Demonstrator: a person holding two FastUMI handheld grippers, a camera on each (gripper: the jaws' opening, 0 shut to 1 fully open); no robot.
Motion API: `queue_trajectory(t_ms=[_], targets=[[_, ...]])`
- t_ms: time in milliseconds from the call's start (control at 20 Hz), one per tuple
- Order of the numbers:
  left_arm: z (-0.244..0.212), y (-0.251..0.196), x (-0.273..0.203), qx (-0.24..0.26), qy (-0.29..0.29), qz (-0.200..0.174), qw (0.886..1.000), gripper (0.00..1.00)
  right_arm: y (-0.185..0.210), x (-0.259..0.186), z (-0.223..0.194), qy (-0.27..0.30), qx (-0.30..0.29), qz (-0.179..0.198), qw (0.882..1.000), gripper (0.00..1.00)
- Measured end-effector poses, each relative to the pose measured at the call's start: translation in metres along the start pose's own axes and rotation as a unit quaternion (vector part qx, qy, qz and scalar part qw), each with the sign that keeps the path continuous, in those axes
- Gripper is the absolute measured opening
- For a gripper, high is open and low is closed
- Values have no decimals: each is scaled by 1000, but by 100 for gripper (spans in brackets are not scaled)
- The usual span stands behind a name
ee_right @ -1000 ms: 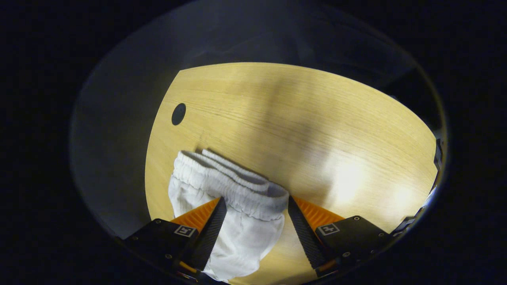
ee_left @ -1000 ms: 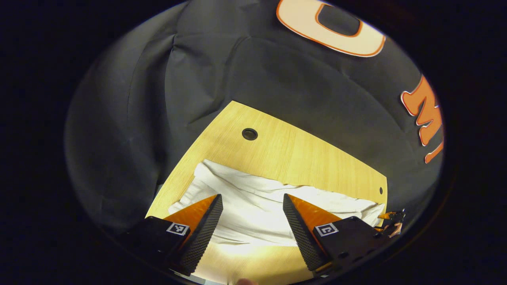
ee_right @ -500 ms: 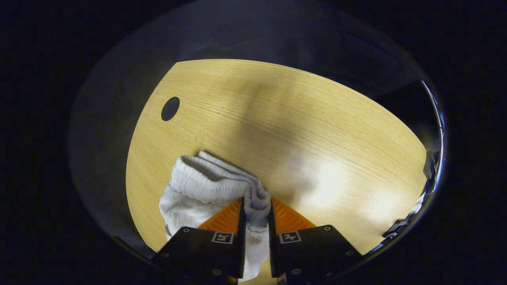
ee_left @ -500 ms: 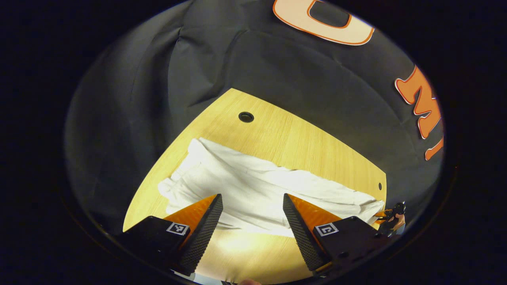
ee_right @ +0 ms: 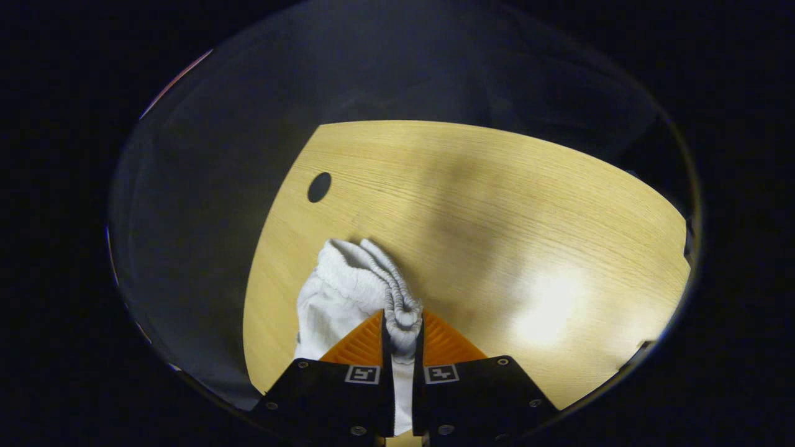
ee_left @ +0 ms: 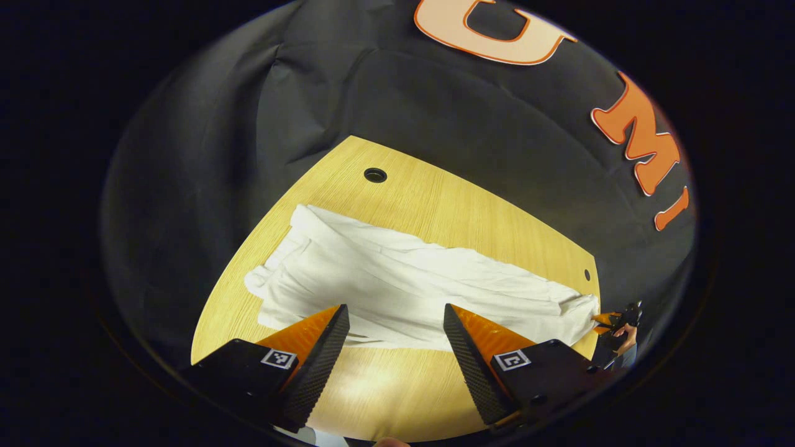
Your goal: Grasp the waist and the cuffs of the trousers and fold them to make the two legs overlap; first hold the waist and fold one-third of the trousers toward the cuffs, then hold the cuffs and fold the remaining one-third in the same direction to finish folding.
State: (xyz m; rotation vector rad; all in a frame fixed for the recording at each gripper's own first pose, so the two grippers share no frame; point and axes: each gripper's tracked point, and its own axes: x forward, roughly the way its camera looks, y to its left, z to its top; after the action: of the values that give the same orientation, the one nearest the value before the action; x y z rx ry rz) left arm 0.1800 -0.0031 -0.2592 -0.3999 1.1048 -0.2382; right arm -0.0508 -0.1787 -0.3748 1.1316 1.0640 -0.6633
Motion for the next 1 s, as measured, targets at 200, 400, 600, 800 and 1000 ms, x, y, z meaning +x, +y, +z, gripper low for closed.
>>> queue_trajectory(t_ms=[200,400,600,800,1000], targets=[[3,6,-4,12,-1,-20,1000,97,4,-15,6,-41,-19,39,998,12],[-3,11,-1,18,3,-30,999,99,0,-14,5,-65,-30,89,993,11],[-13,27,4,10,14,-37,999,96,-3,-12,8,-76,-46,137,987,11],[-23,47,12,-9,26,-36,999,99,-1,-7,9,-76,-67,168,981,11],[-30,67,19,-34,33,-36,998,100,-2,-6,8,-68,-86,196,974,11]])
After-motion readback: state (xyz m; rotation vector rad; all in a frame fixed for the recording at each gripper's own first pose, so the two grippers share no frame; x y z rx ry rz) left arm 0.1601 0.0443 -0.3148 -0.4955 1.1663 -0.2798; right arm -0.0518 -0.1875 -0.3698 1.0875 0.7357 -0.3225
